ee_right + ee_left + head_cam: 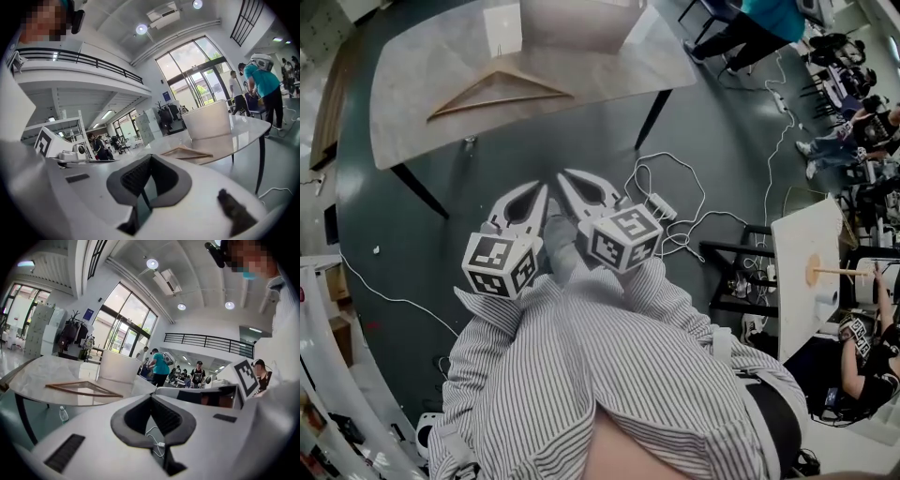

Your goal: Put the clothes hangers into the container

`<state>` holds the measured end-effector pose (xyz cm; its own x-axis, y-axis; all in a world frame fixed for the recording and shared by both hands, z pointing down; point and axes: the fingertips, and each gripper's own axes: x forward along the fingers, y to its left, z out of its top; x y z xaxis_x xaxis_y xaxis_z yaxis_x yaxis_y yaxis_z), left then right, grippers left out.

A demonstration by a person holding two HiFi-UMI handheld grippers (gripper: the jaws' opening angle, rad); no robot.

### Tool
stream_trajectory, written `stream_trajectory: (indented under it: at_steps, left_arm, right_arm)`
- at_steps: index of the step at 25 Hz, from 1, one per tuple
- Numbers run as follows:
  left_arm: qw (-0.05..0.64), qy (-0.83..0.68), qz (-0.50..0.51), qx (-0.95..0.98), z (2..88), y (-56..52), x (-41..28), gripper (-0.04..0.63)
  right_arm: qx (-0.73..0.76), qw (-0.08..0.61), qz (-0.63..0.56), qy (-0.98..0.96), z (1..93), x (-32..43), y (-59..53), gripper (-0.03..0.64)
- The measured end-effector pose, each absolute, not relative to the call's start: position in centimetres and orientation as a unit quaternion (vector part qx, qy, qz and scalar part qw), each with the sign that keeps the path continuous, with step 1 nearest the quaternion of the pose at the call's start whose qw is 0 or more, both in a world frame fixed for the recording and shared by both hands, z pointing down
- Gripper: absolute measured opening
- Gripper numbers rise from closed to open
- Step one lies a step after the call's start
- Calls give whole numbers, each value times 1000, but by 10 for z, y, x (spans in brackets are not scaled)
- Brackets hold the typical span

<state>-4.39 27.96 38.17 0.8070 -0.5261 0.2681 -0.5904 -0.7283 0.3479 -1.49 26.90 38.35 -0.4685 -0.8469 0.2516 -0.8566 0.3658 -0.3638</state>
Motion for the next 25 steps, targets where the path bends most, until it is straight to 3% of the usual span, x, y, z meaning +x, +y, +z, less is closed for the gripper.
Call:
stream_trajectory:
  at_steps: [25]
  left_arm:
    - [238,-379,41,893,370,-7,11,9]
  right_arm:
    - [448,26,228,-864,369,54,-17,12]
